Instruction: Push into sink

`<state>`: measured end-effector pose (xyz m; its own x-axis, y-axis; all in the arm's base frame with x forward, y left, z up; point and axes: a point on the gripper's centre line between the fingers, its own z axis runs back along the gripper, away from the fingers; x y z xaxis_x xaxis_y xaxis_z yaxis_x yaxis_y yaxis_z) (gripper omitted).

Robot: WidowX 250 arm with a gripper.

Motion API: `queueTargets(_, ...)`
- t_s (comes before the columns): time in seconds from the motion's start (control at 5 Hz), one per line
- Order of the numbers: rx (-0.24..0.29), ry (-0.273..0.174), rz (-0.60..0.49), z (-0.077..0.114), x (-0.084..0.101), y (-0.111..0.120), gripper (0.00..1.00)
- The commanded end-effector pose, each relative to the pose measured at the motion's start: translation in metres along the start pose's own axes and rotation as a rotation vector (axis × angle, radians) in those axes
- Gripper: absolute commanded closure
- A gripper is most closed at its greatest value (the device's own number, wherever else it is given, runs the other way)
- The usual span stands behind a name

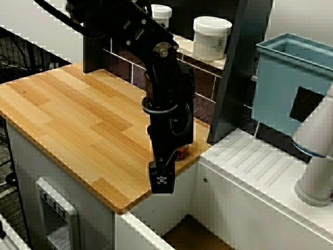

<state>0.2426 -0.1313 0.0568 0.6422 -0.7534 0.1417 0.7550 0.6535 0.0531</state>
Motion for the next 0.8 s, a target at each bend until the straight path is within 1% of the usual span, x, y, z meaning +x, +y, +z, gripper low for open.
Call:
queueTargets(0.0,0.0,0.0,0.0,0.0,0.0,0.0,0.0)
queueTargets(0.2,0.083,0.005,0.062,0.013,-0.026,0.023,0.0)
queueTargets(0.4,0.132,0.0,0.122,0.029,-0.059,0.053,0.0)
queueTargets(0.6,0.177,0.006,0.131,0.048,-0.089,0.092,0.0)
